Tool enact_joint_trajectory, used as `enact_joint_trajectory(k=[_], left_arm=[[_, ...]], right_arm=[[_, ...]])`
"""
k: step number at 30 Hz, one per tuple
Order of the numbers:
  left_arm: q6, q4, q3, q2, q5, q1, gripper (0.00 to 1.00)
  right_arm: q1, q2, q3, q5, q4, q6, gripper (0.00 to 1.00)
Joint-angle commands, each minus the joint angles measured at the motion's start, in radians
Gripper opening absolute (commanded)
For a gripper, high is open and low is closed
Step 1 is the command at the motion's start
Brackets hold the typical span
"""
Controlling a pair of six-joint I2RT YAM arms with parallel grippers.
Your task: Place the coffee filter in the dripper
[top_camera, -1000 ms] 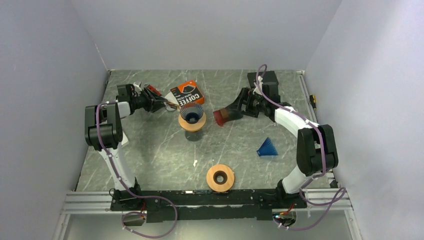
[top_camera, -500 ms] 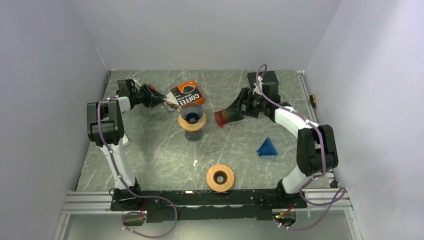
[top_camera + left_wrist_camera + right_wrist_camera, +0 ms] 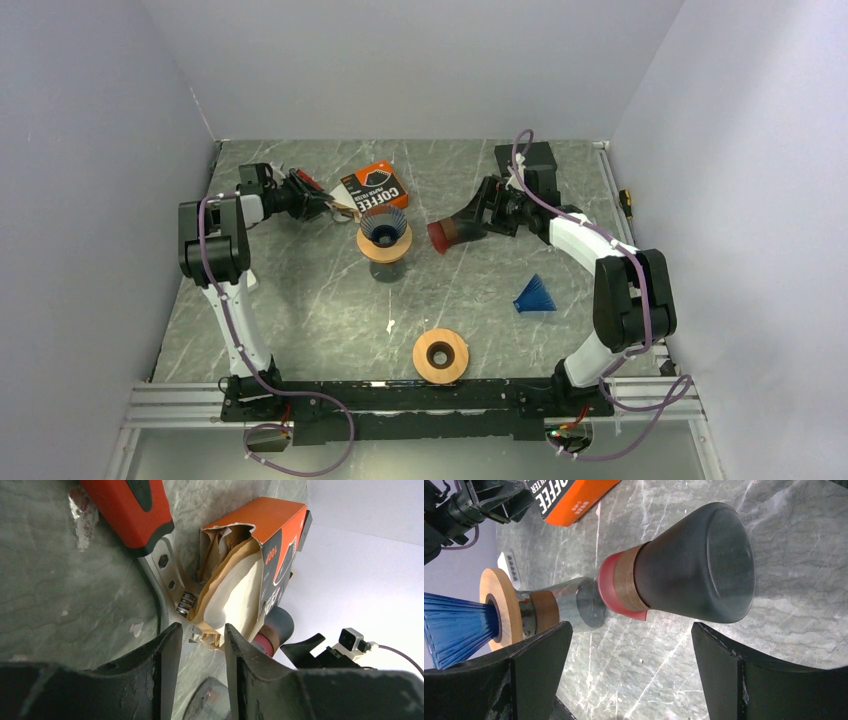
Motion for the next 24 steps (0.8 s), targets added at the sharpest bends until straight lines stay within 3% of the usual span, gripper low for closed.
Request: enact_joint_trajectory(k=[1, 7, 15, 24], left_arm=[[-0.003, 0.042, 0.043, 0.003, 0.015, 0.001, 0.42], [0.021, 0.026, 0.002, -0.052, -0.005, 0.001, 0.47], [0.001, 0.054, 0.002, -0.052, 0.005, 0.002, 0.38], [-0.007, 0.054, 0.030, -0.037, 0.015, 0.001, 0.35]], right_arm=[[-0.003, -0.036, -0.003, 0.005, 0.004, -0.018, 0.94], [-0.003, -0.036, -0.007, 0.003, 0.012, -0.012, 0.94], [-0.003, -0.038, -0.006, 0.004, 0.003, -0.021, 0.94], [-0.003, -0.032, 0.008, 0.021, -0.020, -0.043, 0.94]])
